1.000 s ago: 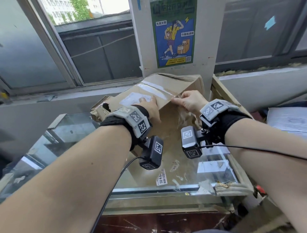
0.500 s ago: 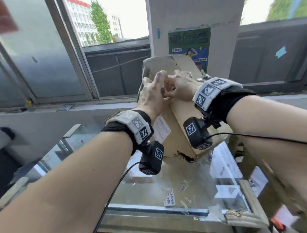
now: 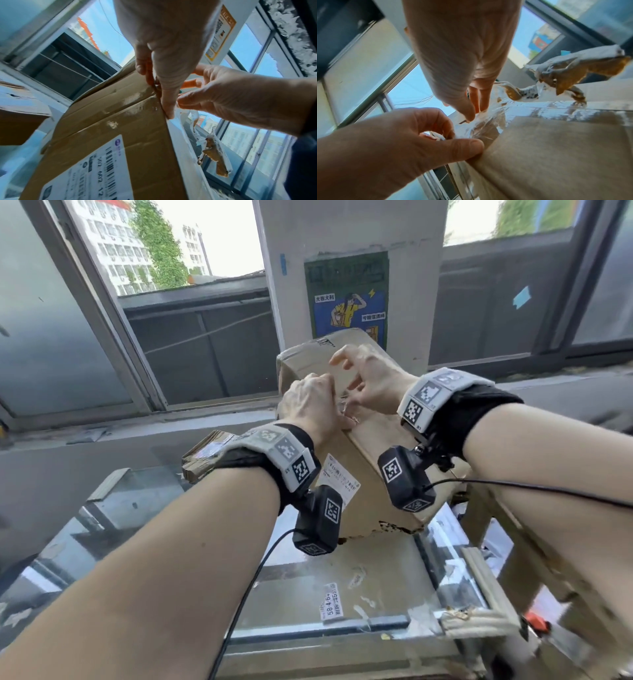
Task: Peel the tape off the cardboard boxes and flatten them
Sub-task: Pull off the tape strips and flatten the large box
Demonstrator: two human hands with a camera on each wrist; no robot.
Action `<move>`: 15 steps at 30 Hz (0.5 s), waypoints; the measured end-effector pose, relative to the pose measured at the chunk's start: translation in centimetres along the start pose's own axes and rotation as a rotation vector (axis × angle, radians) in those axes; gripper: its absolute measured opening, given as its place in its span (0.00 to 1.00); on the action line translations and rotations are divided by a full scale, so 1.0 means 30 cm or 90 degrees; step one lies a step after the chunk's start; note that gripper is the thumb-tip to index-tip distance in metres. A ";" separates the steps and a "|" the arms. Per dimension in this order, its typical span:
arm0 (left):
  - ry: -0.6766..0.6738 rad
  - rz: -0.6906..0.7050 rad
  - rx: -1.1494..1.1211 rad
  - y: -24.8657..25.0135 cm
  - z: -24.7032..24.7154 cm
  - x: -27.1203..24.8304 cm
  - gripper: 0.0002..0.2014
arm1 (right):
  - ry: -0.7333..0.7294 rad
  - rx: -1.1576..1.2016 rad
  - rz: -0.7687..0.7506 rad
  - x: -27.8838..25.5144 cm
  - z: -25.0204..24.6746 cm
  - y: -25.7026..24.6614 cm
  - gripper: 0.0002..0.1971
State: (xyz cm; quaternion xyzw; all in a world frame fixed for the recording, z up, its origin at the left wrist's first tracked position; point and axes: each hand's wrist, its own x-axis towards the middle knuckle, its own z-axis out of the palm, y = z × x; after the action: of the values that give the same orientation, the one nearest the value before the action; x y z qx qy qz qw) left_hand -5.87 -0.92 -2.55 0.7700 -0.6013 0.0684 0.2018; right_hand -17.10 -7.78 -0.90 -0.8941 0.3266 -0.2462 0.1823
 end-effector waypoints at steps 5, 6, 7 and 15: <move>-0.056 0.018 0.057 0.071 -0.028 0.019 0.36 | 0.076 -0.010 0.072 -0.065 -0.028 0.060 0.23; -0.090 0.016 0.084 0.083 -0.045 0.021 0.33 | 0.089 -0.011 0.092 -0.082 -0.028 0.072 0.23; -0.125 0.026 0.112 0.097 -0.061 0.022 0.28 | 0.106 -0.009 0.105 -0.101 -0.027 0.082 0.22; -0.127 0.179 0.153 0.213 -0.012 0.000 0.12 | 0.357 0.434 0.226 -0.242 -0.103 0.117 0.07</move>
State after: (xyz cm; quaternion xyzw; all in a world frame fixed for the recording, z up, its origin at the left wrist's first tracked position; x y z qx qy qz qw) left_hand -11.92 -2.01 -0.75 0.7001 -0.7072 0.0909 0.0365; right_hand -25.40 -5.92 -2.44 -0.6129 0.4113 -0.5365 0.4091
